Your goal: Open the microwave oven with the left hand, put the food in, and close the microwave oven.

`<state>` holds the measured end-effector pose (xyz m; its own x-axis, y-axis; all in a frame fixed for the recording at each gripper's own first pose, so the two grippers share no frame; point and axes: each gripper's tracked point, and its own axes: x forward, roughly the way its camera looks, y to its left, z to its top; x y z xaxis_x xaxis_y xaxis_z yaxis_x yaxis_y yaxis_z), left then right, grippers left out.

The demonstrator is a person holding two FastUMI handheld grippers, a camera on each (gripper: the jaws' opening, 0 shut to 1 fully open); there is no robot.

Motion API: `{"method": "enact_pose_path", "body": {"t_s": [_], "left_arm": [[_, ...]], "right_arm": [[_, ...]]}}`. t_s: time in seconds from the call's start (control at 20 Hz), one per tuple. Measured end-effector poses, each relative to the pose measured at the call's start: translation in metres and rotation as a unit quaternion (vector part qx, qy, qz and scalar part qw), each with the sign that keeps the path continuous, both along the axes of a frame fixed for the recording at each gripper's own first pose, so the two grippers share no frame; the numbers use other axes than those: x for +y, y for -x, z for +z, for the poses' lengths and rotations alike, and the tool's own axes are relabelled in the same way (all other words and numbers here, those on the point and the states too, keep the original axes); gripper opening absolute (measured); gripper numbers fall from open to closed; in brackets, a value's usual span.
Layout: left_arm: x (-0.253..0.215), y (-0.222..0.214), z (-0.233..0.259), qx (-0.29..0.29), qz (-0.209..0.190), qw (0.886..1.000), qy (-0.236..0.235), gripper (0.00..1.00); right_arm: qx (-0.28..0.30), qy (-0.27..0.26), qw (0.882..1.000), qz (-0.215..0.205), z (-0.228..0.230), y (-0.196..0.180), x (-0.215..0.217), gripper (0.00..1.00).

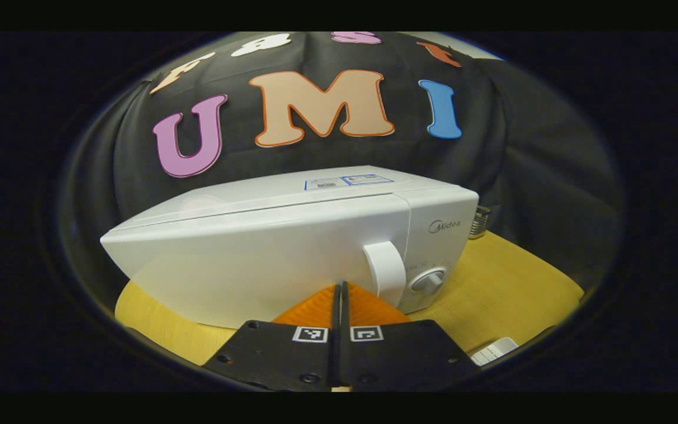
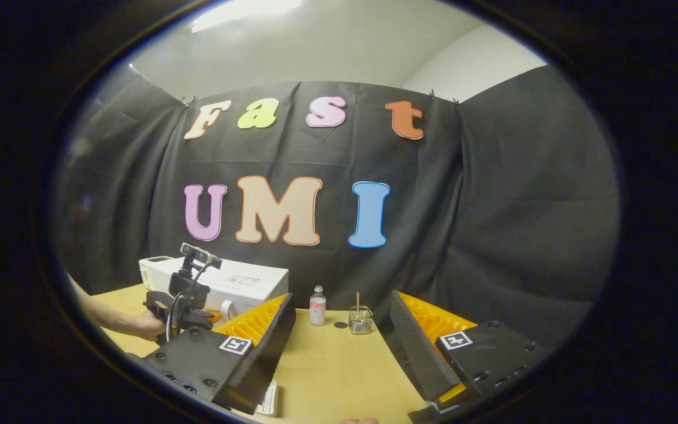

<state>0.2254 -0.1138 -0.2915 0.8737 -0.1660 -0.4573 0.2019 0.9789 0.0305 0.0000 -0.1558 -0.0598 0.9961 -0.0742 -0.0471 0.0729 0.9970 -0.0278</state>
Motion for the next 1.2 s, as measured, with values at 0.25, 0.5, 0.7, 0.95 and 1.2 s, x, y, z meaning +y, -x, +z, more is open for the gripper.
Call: {"method": "enact_pose_path", "body": {"t_s": [0.25,0.5,0.7,0.95,1.2], "left_arm": [[0.011,0.009,0.038,-0.045,-0.004,0.999,-0.015,0.0],[0.023,0.057,0.122,-0.107,0.0,0.994,0.017,0.0],[0.031,0.099,0.185,-0.147,-0.002,0.987,0.071,0.0],[0.058,0.148,0.235,-0.169,0.017,0.981,0.093,0.63],[0.093,0.164,0.247,-0.191,0.047,0.979,0.048,0.93]], "right_arm": [[-0.001,-0.005,1.0,0.004,0.0,-0.009,0.008,0.92],[0.0,-0.006,1.0,0.019,0.0,-0.021,0.026,0.92],[0.002,-0.013,0.999,0.034,0.0,-0.031,0.039,0.92],[-0.01,-0.029,0.999,0.041,0.013,-0.042,0.052,0.92],[-0.023,-0.033,0.998,0.055,0.021,-0.046,0.067,0.91]]}}
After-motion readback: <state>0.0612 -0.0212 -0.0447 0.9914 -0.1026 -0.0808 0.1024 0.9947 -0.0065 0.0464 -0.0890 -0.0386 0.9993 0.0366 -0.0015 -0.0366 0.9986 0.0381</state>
